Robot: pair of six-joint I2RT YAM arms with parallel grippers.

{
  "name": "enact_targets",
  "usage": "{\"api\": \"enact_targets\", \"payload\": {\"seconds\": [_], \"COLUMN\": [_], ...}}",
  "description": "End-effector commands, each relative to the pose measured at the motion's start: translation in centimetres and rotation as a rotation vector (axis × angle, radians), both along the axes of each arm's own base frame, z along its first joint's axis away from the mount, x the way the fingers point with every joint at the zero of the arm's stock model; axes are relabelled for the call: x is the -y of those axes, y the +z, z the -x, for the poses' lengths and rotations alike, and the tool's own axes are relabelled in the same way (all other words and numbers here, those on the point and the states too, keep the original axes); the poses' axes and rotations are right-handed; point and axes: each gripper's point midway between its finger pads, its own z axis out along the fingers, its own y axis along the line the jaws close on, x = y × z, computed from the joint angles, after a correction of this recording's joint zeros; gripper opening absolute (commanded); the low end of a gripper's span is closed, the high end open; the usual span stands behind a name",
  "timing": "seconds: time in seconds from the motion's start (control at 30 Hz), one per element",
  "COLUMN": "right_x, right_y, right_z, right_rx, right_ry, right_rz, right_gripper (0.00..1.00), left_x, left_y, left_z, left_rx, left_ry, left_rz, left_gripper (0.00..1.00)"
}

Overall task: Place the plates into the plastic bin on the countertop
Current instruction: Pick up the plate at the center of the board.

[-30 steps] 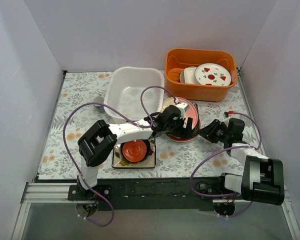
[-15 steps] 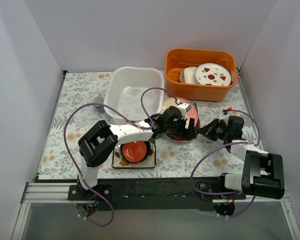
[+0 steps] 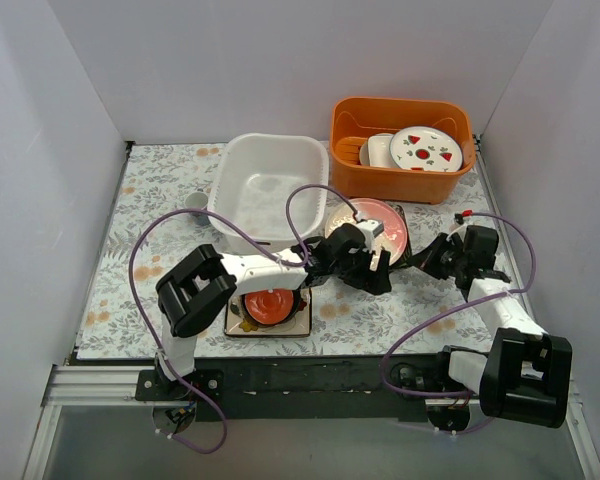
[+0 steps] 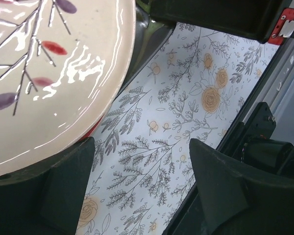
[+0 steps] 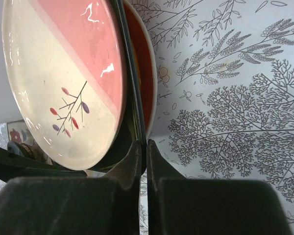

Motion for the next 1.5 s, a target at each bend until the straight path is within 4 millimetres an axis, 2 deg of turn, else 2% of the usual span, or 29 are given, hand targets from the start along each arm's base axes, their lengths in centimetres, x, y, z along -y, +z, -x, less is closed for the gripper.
{"api": "enact_targets", "payload": {"seconds": [0.0, 0.2, 0.3, 0.5, 0.83, 1.13, 1.47], "right_x": [2.1, 3.0, 2.9, 2.8, 4.2, 5.0, 4.9], "right_y": [0.4, -0.1, 0.1, 0.0, -0.5, -0.2, -0.6], "right_z": [-0.3, 0.2, 0.0, -0.1, 0.1, 0.3, 0.4], "right_rx": [0.026, 0.014, 0.019, 0.020, 0.003, 0.007, -0.001], "right_ry": [-0.021, -0.044, -0.036, -0.034, -0.082, -0.112, -0.110], "right_rz": [0.094, 0.088, 0.081, 0.072, 0.074, 0.081, 0.075], "right_gripper": [0.01, 0.01, 0.01, 0.01, 0.01, 0.01, 0.01], "left_x": [-1.1, -2.2, -3.5, -6.2, -7.6, -6.8, -7.2], "left_y": [5.0, 7.7, 7.7, 6.0, 3.4, 0.2, 0.0], "left_z": [-1.2, -1.4, -2.3, -4.1, -5.2, -6.1, -7.3], "left_rx": [0.097, 0.141, 0.148, 0.108, 0.023, -0.032, -0.016], "left_ry": [0.062, 0.104, 0.194, 0.410, 0.574, 0.613, 0.696], "left_rz": [0.059, 0.095, 0.067, 0.001, -0.044, -0.086, -0.058], "left_gripper": [0.78, 0.79, 0.81, 0.81, 0.80, 0.74, 0.72]}}
